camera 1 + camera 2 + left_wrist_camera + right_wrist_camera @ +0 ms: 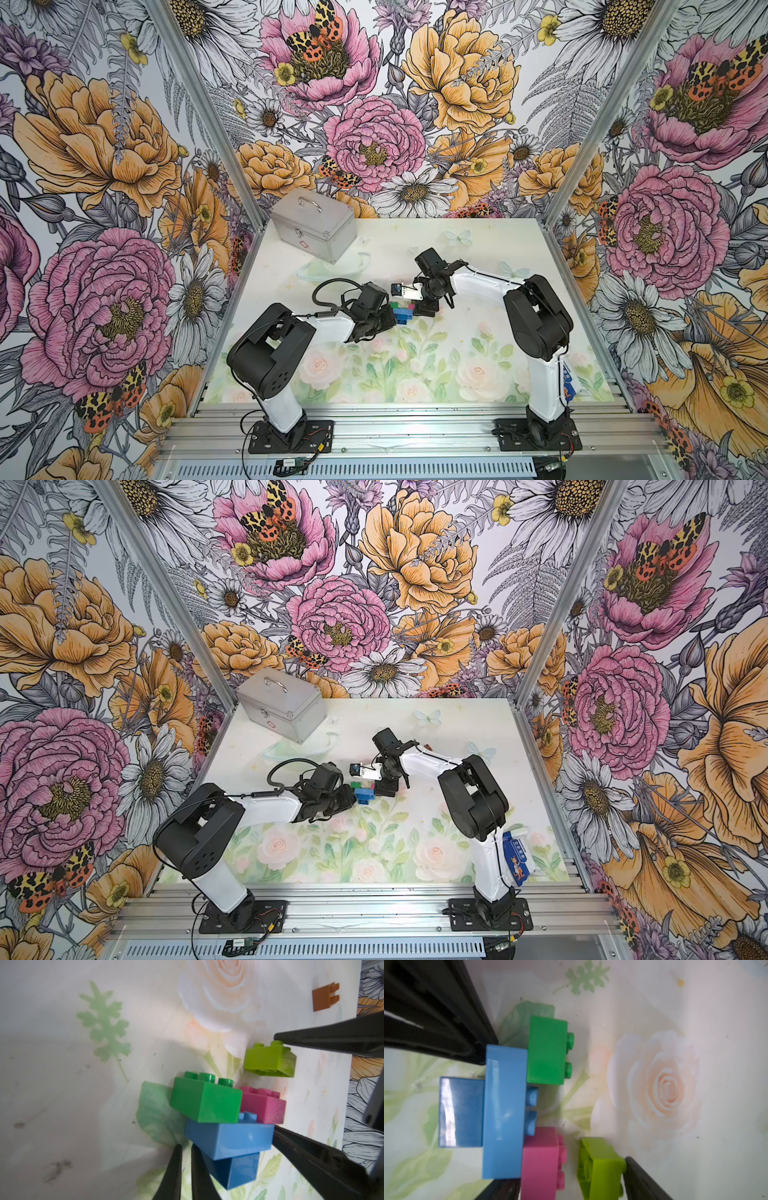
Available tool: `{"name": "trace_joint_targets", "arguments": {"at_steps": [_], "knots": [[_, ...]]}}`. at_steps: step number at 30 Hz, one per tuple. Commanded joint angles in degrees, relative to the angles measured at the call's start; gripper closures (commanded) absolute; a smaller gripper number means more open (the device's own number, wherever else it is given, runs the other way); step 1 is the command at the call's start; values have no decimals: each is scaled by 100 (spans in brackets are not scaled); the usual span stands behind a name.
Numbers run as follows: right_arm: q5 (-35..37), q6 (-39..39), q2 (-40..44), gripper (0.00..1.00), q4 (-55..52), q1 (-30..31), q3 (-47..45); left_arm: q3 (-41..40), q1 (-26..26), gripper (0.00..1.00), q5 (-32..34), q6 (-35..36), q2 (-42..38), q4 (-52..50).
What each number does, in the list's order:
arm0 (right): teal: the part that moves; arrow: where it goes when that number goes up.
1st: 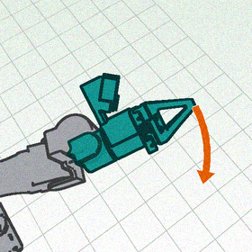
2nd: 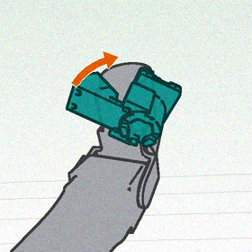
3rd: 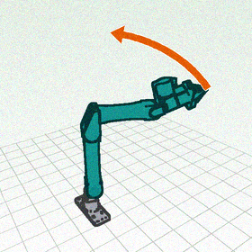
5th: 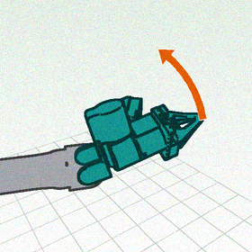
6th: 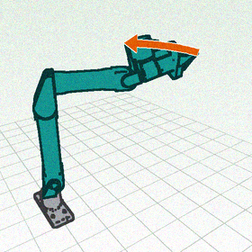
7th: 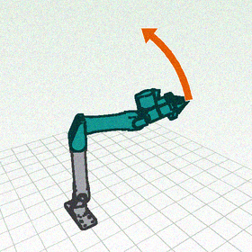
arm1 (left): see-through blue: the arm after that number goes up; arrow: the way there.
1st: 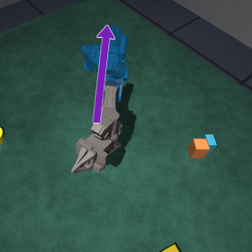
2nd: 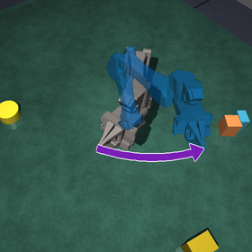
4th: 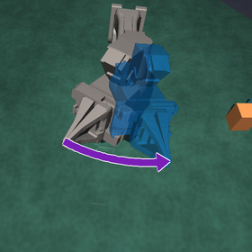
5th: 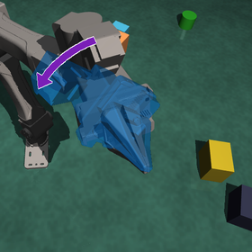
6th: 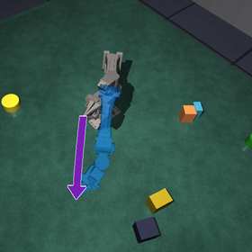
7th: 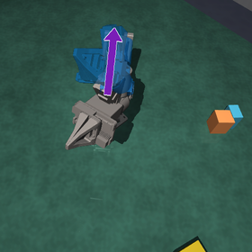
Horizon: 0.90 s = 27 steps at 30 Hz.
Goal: Assemble the letter v with lego
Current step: Assemble the lego brick with the lego brick.
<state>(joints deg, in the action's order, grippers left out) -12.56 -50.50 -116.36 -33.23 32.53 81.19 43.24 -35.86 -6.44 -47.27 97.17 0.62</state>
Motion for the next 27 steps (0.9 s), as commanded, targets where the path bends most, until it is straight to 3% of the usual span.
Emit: {"name": "trace_joint_targets", "arguments": {"at_steps": [1, 27], "knots": [[-142, -15, -64, 23, -25, -37, 52, -158, 50, 87, -50, -54, -70, 88], [593, 476, -284, 21, -25, 262, 452, -319, 466, 85, -233, 116, -179, 173]]}}
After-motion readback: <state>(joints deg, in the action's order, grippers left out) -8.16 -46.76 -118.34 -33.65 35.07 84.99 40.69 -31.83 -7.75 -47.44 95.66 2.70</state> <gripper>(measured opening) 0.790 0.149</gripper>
